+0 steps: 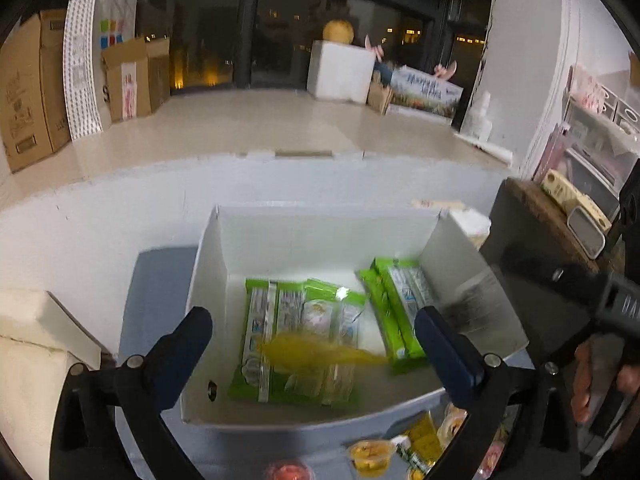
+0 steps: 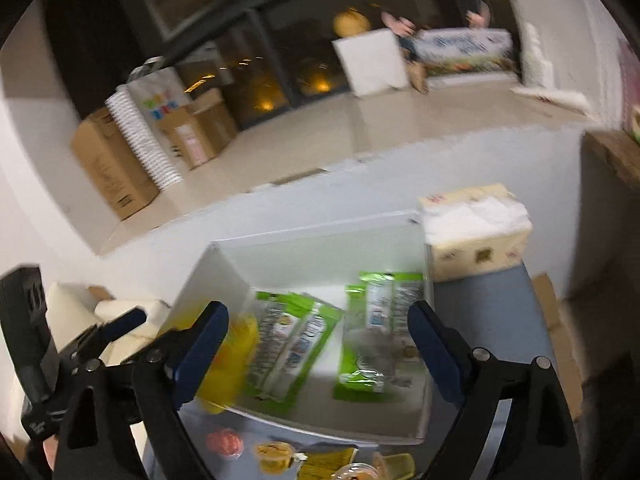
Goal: Organize snacks
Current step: 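Drop the yellow pouch into the box with the left tool while the right drops the meat packet, then grasp the orange-lidded jelly cup with the right tool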
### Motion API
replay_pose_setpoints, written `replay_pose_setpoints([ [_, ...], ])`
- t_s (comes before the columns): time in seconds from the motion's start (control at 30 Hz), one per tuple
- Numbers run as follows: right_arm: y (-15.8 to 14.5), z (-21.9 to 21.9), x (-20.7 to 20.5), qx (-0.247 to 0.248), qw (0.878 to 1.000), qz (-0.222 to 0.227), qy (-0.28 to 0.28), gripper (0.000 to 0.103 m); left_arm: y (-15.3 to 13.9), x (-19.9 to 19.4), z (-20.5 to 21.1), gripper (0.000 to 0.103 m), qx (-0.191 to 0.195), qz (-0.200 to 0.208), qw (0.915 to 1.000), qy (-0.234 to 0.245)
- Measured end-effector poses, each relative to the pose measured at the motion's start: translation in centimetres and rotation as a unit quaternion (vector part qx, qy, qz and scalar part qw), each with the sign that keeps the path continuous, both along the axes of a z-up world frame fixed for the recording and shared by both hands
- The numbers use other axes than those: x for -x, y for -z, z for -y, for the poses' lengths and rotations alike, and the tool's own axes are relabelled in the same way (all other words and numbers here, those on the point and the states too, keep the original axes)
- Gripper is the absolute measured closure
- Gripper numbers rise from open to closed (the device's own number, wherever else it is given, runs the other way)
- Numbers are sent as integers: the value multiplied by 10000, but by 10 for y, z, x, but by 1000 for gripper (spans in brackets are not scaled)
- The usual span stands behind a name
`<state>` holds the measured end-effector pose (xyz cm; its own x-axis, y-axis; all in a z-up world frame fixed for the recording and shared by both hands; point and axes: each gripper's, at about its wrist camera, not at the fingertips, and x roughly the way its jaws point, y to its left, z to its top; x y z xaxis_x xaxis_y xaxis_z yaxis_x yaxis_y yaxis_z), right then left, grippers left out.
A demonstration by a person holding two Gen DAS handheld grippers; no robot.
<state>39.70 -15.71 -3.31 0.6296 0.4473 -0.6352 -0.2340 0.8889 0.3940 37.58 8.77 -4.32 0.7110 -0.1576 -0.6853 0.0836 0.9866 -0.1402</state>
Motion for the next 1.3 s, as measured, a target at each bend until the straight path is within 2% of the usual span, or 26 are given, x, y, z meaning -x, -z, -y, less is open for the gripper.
replay_pose_setpoints([
  [0.2,-1,19,17,-10,9999,94,116,9,7,18,-5,0,-18,27,10000,77],
  [0.33,-15,26,49,-40,9994,335,22,9,-2,39,-3,0,-32,132,9998,126],
  [0.53,-32,32,126,243,9950,951,-206,9,-16,108,7,0,-119,537,9981,270],
  [0.67,-12,39,187,593,9905,1212,-270,9,0,169,17,0,-102,651,9976,200],
  [0.73,7,40,208,817,9901,1107,-266,9,15,191,21,0,19,552,9983,158],
  [0.83,37,44,226,796,9936,742,-290,9,40,225,27,0,235,342,9991,62],
  [0.93,67,43,230,875,9953,258,-329,9,62,250,33,0,287,57,9996,-3],
  [1.0,76,43,230,933,9952,187,-234,4,71,261,36,0,264,-23,9996,-53],
  [1.03,79,44,229,944,9952,188,-186,0,74,264,37,0,256,-64,9996,-71],
  [1.13,88,43,216,939,9954,-17,-161,0,75,269,37,0,261,-100,9995,-149],
  [1.3,103,34,196,1142,9933,-111,-161,0,70,272,37,0,211,-83,9996,-196],
])
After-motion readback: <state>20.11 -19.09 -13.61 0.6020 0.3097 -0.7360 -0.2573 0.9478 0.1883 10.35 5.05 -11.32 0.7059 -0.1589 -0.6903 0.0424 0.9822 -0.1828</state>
